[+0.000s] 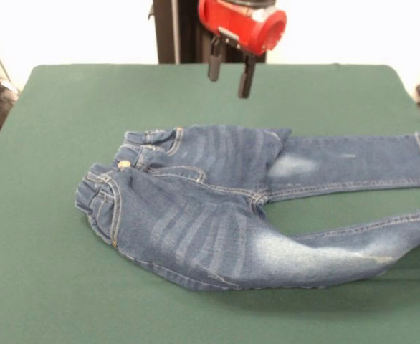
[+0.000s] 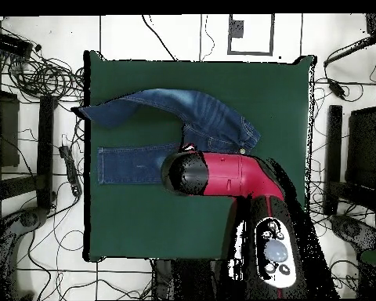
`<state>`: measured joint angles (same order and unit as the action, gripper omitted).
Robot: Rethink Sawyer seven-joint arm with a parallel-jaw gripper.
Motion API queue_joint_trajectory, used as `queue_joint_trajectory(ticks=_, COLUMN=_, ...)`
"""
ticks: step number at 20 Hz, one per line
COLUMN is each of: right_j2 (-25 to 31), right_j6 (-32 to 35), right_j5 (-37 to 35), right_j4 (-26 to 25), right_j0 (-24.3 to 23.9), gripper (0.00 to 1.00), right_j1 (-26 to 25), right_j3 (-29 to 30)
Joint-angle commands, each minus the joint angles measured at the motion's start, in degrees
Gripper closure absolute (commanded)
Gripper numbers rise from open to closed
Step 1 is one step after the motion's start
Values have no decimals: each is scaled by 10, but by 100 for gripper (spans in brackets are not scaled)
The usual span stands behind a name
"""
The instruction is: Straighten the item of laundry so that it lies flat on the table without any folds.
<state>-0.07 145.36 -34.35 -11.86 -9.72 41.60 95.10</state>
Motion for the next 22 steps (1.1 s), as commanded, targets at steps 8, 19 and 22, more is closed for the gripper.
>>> queue_joint_trajectory(ticks=8, right_j2=87, right_j6=-52, right_j5=42, right_j4=-34, right_j0=-8, gripper=0, right_j1=-72, right_j3=59)
queue_joint_trajectory(ticks=19, right_j2=81, right_j6=-48, right_j5=110, right_j4=-70, right_j0=-14, gripper=0, right_j1=-125, right_j3=40)
queue_joint_trajectory(ticks=22, right_j2=94, right_j6=-62, right_j5=110, right_j4=-75, right_j0=-34, gripper=0, right_j1=-129, right_j3=45)
